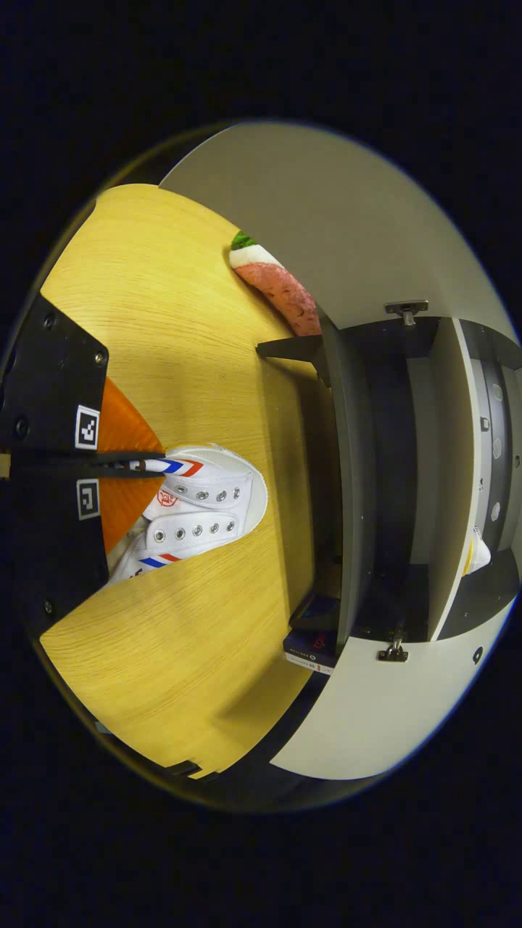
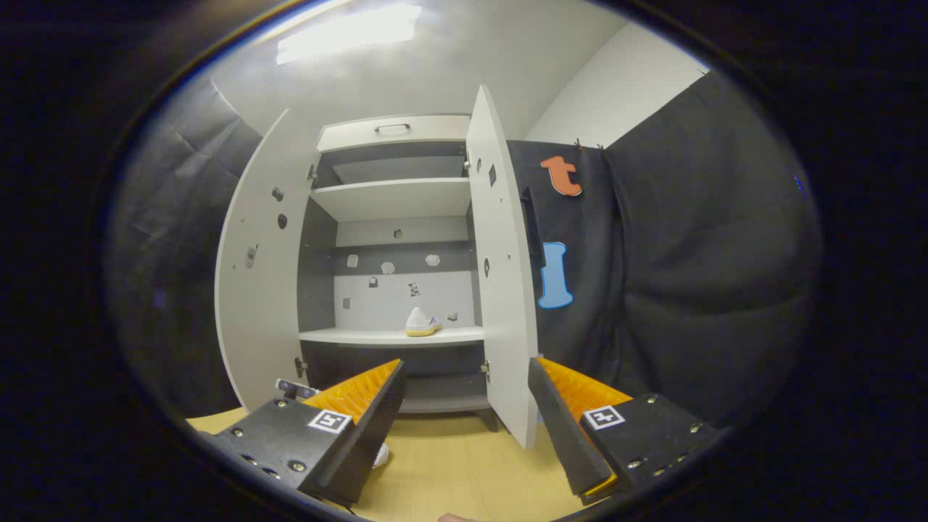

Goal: Grab one shoe with the right hand and put it into the shoe cabinet, grab the other shoe with the left hand and put it into the shoe cabinet; then close the right door with the right hand and the left door with the left hand.

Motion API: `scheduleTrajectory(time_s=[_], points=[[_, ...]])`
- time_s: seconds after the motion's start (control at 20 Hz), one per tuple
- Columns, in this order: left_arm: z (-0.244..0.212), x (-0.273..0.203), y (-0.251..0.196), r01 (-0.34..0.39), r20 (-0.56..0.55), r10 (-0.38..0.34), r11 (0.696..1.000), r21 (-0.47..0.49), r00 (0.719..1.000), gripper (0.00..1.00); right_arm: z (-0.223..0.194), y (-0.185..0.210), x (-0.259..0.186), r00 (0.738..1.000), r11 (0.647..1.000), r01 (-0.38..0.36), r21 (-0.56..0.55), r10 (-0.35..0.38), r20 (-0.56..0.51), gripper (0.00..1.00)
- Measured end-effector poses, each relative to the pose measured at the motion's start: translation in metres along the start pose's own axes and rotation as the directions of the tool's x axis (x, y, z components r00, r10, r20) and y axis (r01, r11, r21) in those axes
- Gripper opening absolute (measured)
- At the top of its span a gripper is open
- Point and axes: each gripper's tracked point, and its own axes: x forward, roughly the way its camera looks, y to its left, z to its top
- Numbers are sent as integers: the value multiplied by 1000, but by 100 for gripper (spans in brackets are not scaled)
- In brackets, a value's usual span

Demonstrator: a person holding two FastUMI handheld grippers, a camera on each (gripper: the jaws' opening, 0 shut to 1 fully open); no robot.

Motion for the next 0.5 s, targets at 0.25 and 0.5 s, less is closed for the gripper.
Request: scheduleTrajectory(time_s=[0.25, 0.5], points=[[41, -44, 2, -29, 123, 27, 1000, 10, 992, 1, -11, -8, 2, 1000, 1000, -1, 15, 1, -15, 100], [100, -97, 0, -23, 287, 23, 1000, -4, 958, 1, -12, -8, 2, 1000, 1000, -11, 24, 11, -16, 100]])
